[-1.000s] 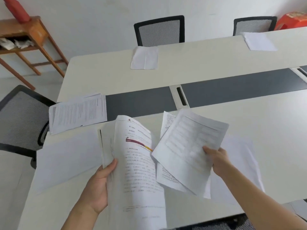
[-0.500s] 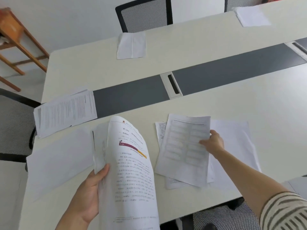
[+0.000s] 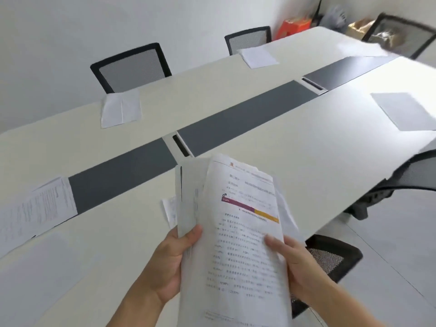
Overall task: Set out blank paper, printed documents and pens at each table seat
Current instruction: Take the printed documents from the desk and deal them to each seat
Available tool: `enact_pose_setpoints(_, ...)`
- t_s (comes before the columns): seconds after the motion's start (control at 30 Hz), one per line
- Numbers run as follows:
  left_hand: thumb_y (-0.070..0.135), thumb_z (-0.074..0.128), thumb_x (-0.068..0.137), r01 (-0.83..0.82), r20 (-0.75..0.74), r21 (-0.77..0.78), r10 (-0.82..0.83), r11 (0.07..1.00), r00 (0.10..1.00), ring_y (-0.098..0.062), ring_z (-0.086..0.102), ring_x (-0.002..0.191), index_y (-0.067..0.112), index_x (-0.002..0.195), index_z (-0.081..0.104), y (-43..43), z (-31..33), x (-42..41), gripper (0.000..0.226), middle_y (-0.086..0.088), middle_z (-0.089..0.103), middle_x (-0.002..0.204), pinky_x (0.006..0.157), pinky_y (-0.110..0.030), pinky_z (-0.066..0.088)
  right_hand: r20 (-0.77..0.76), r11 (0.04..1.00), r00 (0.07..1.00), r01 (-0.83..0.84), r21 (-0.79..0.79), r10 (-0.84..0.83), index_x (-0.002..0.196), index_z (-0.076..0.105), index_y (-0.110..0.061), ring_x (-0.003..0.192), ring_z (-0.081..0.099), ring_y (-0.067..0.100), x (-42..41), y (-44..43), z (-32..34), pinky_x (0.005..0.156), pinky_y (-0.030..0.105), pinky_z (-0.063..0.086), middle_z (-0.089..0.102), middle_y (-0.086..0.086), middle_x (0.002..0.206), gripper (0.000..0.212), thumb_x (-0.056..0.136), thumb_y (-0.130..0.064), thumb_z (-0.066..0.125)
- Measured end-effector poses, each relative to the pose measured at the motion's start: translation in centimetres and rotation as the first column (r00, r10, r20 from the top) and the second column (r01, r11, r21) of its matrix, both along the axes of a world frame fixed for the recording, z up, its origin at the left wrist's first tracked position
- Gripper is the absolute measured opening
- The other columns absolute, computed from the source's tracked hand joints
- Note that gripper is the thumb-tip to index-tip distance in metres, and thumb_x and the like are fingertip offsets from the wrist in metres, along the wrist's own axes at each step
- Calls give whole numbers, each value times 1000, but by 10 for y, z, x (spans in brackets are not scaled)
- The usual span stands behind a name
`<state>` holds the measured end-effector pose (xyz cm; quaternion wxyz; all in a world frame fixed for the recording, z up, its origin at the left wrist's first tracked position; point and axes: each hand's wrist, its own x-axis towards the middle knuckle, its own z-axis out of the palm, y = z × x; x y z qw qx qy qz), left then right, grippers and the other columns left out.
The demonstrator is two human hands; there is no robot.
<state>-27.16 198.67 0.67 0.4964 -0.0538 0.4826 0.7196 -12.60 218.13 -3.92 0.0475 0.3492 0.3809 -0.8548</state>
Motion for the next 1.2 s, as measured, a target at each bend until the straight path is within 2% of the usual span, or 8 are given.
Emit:
enact_pose_setpoints(0.07,24,81,71,-6,-67,-32,3,999,998,-34,70,100,4,119,66,29,5,23,55,-19,69,117,79,-44,60,35,978,980,194,77,-197,109,66,4,87,72,42,32,20,11,72,51,61,72,25,105,36,77,-12,75)
enact_pose_setpoints(0.2,21,59,85,72,-85,-37,-75,997,994,-34,70,99,11,112,71,90,12,87,32,-16,71,115,78,-46,60,-25,892,929,363,271,-370,102,69,5,90,72,40,110,76,30,73,49,61,74,23,102,32,76,-14,71)
enact_pose_setpoints(0.4,28,53,92,179,-40,-41,-181,983,983,-39,63,112,8,121,66,187,8,190,37,-19,66,124,94,-54,52,-115,765,845,524,376,-522,104,66,-1,86,74,38,237,161,47,66,47,62,76,18,99,32,74,-9,71)
enact_pose_setpoints(0.53,26,49,93,279,32,-21,-278,960,960,-38,68,103,3,117,68,248,10,243,38,-22,68,118,80,-48,59,-140,658,738,658,366,-660,105,65,-5,86,73,39,310,201,48,70,50,61,75,19,101,30,76,-8,70)
enact_pose_setpoints(0.63,23,53,91,379,-66,-25,-380,925,923,-39,66,106,2,118,67,291,12,270,37,-21,68,118,83,-47,58,-149,629,714,681,375,-684,103,68,-5,87,73,40,348,225,50,69,49,61,75,18,100,24,79,-4,68)
enact_pose_setpoints(0.9,28,68,84,537,-144,-72,-541,841,828,-37,71,90,-1,115,67,409,-9,294,43,-24,70,109,69,-42,59,-129,448,553,772,451,-823,96,62,8,80,74,39,384,303,34,66,50,61,76,20,93,22,79,-3,72)
enact_pose_setpoints(1.03,41,76,74,532,-42,0,-532,846,846,-43,65,108,1,121,64,482,-15,290,63,-25,66,120,82,-50,58,-142,372,489,795,480,-861,99,65,5,87,72,43,388,370,30,78,60,57,75,20,96,24,80,-8,71)
enact_pose_setpoints(1.2,31,55,90,549,-13,1,-549,836,836,-41,64,110,1,127,60,576,-11,276,48,-24,66,121,82,-48,58,-178,296,406,847,442,-896,99,67,-8,75,76,24,377,455,42,56,36,62,78,6,90,13,88,-4,62)
